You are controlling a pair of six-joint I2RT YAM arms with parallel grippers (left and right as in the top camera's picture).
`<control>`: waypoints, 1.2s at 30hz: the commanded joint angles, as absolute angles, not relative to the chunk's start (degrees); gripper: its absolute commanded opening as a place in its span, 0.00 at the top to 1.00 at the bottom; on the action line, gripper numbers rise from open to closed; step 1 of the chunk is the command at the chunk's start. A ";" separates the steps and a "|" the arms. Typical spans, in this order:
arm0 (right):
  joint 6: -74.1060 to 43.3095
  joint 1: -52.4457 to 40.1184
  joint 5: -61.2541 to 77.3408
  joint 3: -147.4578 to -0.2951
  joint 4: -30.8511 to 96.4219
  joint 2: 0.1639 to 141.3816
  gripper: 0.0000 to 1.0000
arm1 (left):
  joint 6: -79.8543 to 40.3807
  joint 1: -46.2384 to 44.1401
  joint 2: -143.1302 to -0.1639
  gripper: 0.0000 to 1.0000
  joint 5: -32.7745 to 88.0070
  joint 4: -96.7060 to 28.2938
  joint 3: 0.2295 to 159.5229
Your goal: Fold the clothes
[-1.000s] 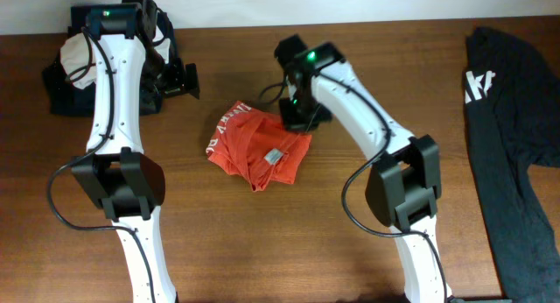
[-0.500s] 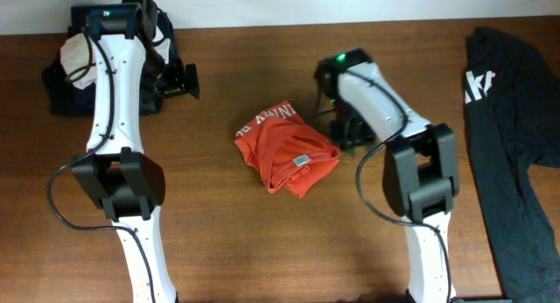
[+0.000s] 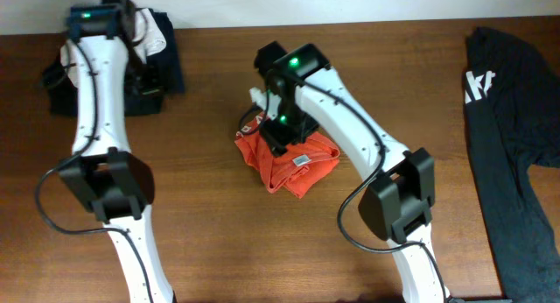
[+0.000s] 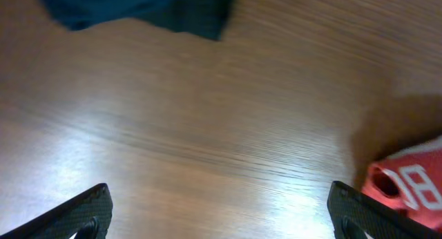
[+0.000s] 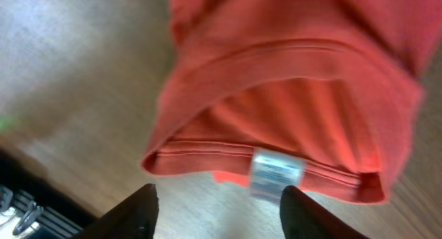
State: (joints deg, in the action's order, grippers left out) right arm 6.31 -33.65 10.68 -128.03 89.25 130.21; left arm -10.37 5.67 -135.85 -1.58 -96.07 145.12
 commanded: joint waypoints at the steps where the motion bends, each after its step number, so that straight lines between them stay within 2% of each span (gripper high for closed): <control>1: 7.51 -37.67 11.40 -126.93 89.73 128.42 0.47 | -11.31 10.44 -134.34 0.01 -2.81 -96.71 145.34; 8: 6.59 -43.22 4.43 -115.18 80.71 128.86 0.50 | -11.31 11.46 -134.34 0.01 -2.81 -96.73 145.34; 17: 5.02 -43.11 -0.69 -114.30 78.72 130.98 0.51 | -11.29 11.51 -134.34 0.01 -2.81 -96.73 145.34; 18: 4.43 -43.11 -0.71 -114.15 78.59 131.00 0.58 | -11.29 11.53 -134.34 0.01 -2.81 -96.73 145.34; 19: 3.53 -43.11 -0.69 -114.15 78.61 131.00 0.80 | -11.29 11.53 -134.34 0.01 -2.83 -96.73 145.34; 20: 2.28 -43.11 -0.67 -114.15 78.65 131.00 0.91 | -11.29 11.53 -134.34 0.01 -2.83 -96.73 145.34; 21: 0.84 -43.11 -0.54 -114.15 78.67 131.00 0.96 | -11.29 11.53 -134.34 0.01 -2.83 -96.71 145.34; 23: 0.75 -43.11 1.30 -114.15 78.67 131.00 0.96 | -11.29 11.51 -134.34 0.01 -2.83 -96.71 145.34; 24: 0.75 -43.11 1.96 -114.15 78.78 131.00 0.83 | -11.29 11.51 -134.34 0.01 -2.83 -96.73 145.34; 25: 0.75 -43.11 2.46 -114.15 78.83 131.00 0.62 | -11.29 11.53 -134.34 0.01 -2.83 -96.73 145.34; 26: 0.78 -43.11 3.09 -114.15 78.83 131.00 0.52 | -11.29 11.57 -134.34 0.01 -2.83 -96.73 145.34; 33: 0.54 -43.13 5.58 -111.09 78.28 131.00 0.51 | -11.29 11.57 -134.34 0.01 -2.83 -96.68 145.34; 34: 0.54 -43.11 5.56 -110.10 77.87 131.00 0.60 | -11.29 11.57 -134.34 0.01 -2.83 -96.55 145.34; 36: -0.95 -43.11 5.37 -109.95 78.19 130.98 0.96 | -11.29 11.57 -134.34 0.01 -2.83 -96.51 145.34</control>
